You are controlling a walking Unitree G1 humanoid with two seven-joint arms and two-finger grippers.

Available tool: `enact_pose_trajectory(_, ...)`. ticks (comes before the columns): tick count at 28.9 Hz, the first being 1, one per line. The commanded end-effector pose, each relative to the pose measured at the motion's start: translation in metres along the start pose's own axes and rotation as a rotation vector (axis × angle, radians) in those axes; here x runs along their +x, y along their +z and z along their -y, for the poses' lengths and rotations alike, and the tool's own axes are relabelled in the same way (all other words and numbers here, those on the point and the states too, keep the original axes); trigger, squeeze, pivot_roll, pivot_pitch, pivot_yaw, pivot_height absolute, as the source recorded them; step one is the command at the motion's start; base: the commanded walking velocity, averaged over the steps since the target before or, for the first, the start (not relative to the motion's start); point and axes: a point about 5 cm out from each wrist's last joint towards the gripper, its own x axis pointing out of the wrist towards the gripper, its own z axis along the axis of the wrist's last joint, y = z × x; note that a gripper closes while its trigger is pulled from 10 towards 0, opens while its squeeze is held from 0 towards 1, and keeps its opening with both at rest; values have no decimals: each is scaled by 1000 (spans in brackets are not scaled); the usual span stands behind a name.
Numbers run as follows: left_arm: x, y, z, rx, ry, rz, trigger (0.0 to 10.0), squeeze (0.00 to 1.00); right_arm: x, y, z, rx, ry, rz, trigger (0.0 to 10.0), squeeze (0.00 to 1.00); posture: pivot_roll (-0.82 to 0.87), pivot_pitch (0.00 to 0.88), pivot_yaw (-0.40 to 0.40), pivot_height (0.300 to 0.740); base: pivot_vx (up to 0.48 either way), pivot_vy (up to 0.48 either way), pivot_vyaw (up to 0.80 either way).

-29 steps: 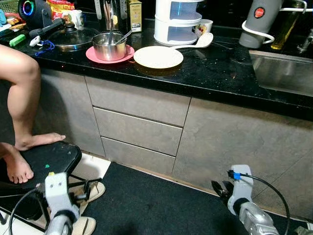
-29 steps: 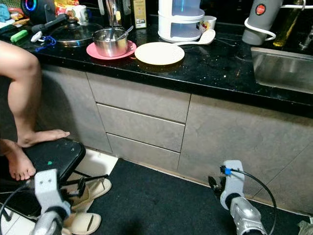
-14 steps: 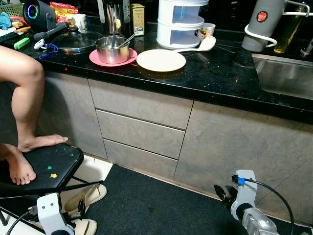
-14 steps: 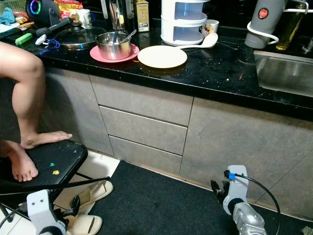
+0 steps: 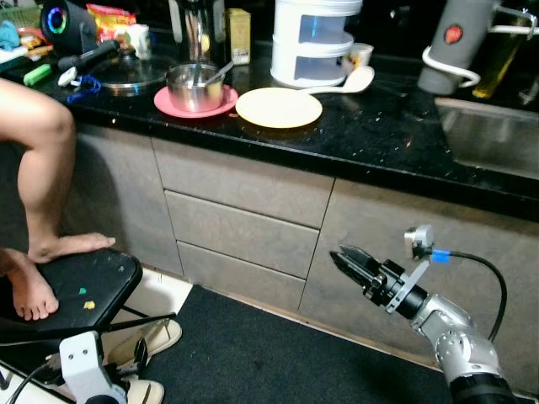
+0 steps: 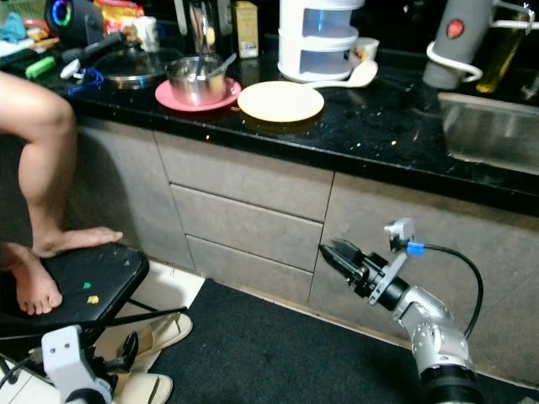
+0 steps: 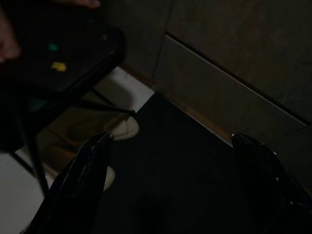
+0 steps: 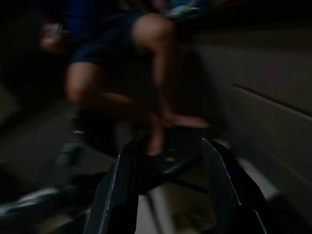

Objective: Kitchen organization

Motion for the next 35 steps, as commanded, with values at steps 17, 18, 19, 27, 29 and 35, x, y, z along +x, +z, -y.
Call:
enact_pose_trajectory(17, 4, -3, -1, -4, -20, -28, 10000, 0, 81, 71, -87, 85, 477, 297, 10000, 0, 40, 0, -42, 732, 359, 0, 0)
enact_pose_trajectory(18, 4, -3, -1, -3, -21, -28, 10000, 0, 83, 80, -94, 93, 523, 332, 10000, 0, 47, 0, -48, 732, 356, 0, 0)
enact_pose_trajectory(19, 5, -3, 0, -3, -21, -28, 10000, 0, 84, 83, -96, 96, 534, 340, 10000, 0, 47, 0, -48, 732, 356, 0, 0)
enact_pose_trajectory(27, 7, -3, 1, -2, -25, -24, 10000, 0, 123, 124, -101, -140, 317, 365, 10000, 0, 52, 0, -52, 732, 337, 0, 0)
enact_pose_trajectory(29, 7, -3, 1, -3, -28, -24, 10000, 0, 127, 138, -95, -253, 213, 347, 10000, 0, 58, 0, -56, 732, 296, 0, 0)
enact_pose_trajectory(35, 7, -3, 3, -2, -36, -21, 10000, 0, 120, 145, -100, -568, 221, 152, 10000, 0, 56, 0, -58, 732, 49, 0, 0)
